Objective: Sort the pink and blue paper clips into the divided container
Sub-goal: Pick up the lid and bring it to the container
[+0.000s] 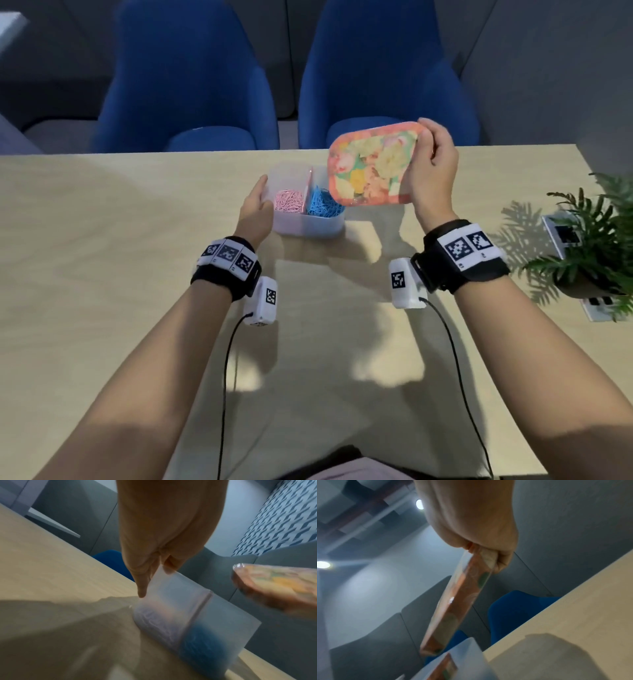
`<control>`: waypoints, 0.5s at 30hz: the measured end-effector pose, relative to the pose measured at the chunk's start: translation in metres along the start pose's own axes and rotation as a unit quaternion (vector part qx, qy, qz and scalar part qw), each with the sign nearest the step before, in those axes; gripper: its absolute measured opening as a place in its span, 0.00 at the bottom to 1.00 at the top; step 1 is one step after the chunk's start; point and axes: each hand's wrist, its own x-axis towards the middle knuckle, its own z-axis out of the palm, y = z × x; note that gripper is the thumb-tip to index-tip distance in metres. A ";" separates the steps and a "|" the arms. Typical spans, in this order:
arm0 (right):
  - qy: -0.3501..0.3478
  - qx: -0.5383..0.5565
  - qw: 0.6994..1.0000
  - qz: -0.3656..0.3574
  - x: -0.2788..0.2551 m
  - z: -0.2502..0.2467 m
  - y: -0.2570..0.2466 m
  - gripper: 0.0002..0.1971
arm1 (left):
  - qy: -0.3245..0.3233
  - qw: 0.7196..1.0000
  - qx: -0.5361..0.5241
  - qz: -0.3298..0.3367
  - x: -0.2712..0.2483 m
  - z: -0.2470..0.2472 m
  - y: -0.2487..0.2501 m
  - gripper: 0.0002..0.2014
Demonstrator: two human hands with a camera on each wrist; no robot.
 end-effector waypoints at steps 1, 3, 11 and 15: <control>0.007 0.012 1.000 0.011 -0.001 0.007 -0.003 0.14 | 0.002 1.000 0.002 0.006 -0.003 0.000 -0.004 0.29; -0.014 0.037 0.998 0.045 -0.006 0.025 -0.006 0.13 | 0.011 1.000 0.012 0.023 -0.010 0.000 -0.009 0.28; -0.060 -0.004 0.981 0.185 -0.032 0.073 0.025 0.14 | 0.018 0.999 -0.033 0.015 -0.028 -0.001 -0.008 0.20; -0.071 -0.077 0.978 0.179 -0.034 0.085 0.035 0.21 | 0.034 0.992 -0.105 -0.063 0.000 -0.010 0.009 0.26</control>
